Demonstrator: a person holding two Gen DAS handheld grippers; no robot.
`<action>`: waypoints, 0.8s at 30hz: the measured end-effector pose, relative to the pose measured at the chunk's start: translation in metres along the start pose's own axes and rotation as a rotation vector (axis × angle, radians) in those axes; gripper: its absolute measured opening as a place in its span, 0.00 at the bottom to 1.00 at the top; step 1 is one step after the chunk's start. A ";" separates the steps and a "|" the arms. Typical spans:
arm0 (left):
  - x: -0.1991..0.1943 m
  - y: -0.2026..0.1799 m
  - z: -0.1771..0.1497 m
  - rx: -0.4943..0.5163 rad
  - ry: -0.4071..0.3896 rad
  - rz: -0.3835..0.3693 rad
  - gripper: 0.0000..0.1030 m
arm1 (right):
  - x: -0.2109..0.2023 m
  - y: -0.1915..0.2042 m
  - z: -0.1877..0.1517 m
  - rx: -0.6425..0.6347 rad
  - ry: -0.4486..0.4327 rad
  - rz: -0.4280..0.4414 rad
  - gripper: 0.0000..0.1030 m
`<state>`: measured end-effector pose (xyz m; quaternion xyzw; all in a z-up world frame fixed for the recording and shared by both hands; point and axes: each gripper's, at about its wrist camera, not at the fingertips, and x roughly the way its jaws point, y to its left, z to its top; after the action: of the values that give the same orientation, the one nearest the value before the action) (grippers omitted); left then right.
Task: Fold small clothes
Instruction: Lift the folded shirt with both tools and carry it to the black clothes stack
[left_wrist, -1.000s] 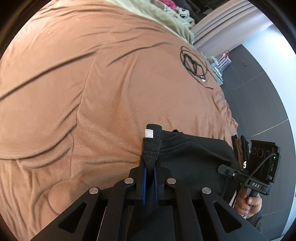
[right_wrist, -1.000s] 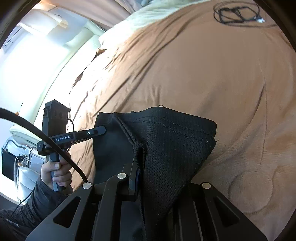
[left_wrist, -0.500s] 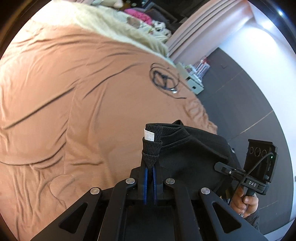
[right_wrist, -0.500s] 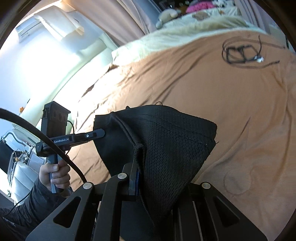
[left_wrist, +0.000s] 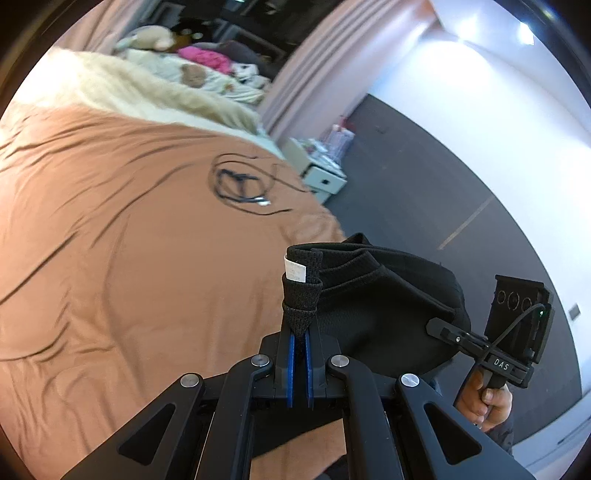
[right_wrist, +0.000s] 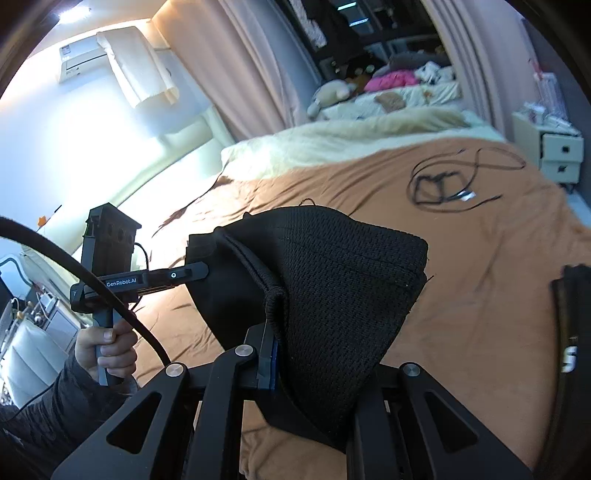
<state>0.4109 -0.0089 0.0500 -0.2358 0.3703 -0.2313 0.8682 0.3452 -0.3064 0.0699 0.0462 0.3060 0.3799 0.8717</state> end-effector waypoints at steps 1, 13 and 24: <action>0.004 -0.011 0.002 0.015 0.002 -0.012 0.04 | -0.007 0.003 -0.003 -0.004 -0.008 -0.011 0.08; 0.068 -0.147 0.017 0.156 0.053 -0.167 0.04 | -0.160 0.009 -0.044 0.003 -0.131 -0.187 0.08; 0.125 -0.248 -0.001 0.254 0.133 -0.285 0.04 | -0.226 0.026 -0.077 0.035 -0.199 -0.311 0.08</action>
<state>0.4318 -0.2747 0.1267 -0.1587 0.3576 -0.4118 0.8230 0.1666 -0.4560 0.1287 0.0509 0.2285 0.2289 0.9449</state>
